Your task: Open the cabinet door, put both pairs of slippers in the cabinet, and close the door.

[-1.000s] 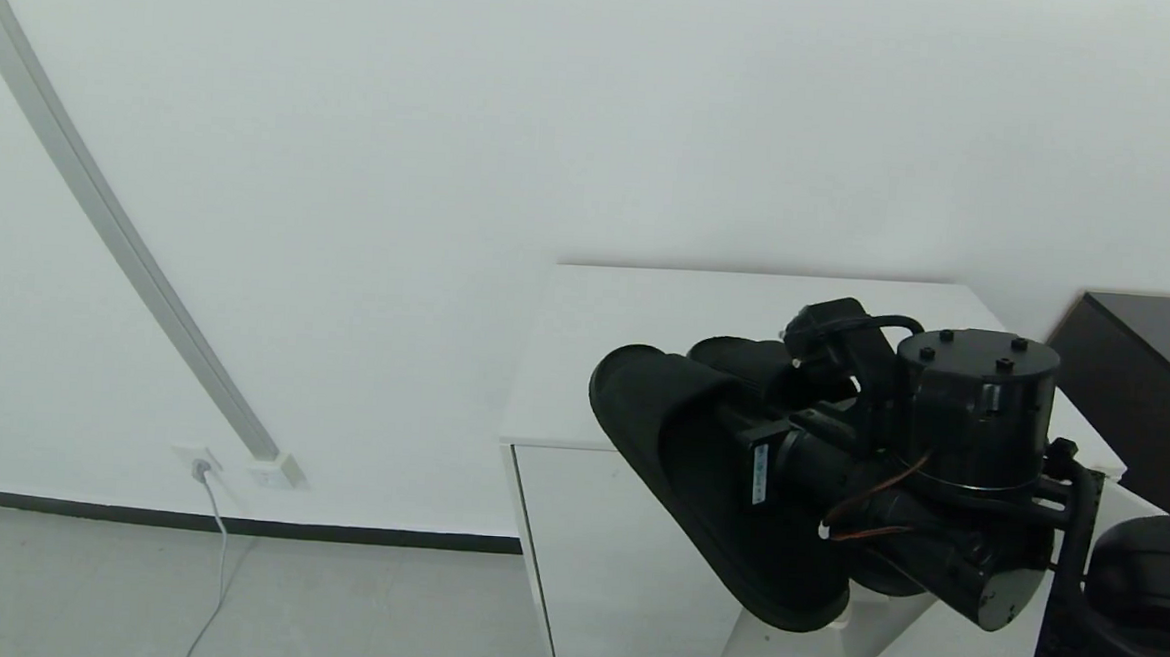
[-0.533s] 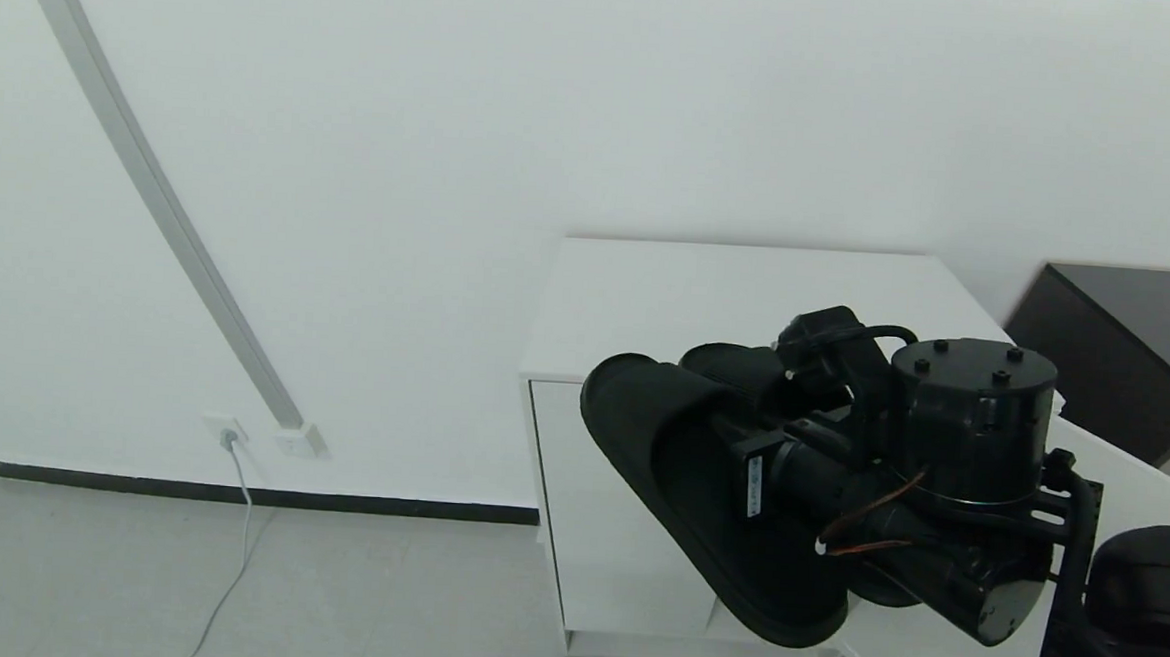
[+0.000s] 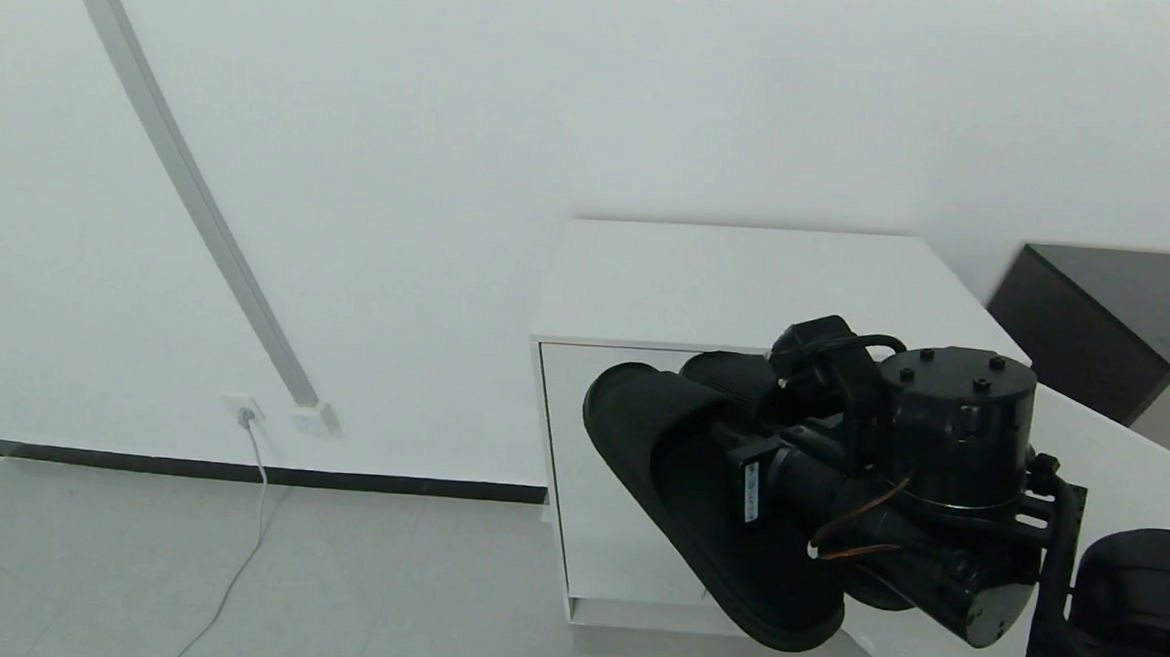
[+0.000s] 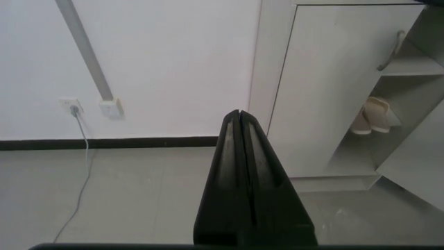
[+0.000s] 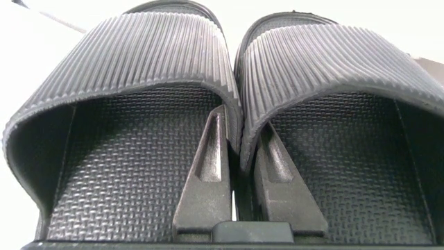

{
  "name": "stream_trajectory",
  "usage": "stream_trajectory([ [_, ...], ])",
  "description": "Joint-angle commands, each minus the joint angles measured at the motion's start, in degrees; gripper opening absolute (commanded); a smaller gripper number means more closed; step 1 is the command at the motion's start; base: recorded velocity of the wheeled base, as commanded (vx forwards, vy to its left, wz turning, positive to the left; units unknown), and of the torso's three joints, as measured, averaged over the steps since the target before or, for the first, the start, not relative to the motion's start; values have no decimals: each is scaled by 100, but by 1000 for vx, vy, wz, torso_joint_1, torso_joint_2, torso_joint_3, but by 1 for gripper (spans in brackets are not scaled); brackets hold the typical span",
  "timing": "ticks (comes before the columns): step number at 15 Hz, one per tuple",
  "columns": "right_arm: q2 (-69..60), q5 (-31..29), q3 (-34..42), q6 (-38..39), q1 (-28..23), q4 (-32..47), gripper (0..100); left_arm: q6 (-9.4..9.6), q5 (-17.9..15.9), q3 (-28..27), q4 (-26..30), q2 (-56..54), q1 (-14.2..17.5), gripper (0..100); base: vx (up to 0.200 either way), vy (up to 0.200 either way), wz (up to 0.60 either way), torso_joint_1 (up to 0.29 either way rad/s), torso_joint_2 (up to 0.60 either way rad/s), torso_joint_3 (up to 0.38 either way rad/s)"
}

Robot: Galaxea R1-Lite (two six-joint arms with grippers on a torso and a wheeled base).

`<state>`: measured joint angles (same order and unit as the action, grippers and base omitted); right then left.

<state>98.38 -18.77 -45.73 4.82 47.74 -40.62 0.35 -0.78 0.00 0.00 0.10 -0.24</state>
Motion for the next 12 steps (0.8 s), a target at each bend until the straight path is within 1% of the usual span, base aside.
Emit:
stream_trajectory([
  [1,67,5,11,2,16,-7,0,0,-1,0,0,-1,-2,0,0,0,0,0,0,0],
  [5,67,5,29,2,16,-7,0,0,-1,0,0,-1,-2,0,0,0,0,0,0,0],
  [12,138,-4,46,2,16,-113,0,0,-1,0,0,-1,-2,0,0,-200,0,5,3,2],
])
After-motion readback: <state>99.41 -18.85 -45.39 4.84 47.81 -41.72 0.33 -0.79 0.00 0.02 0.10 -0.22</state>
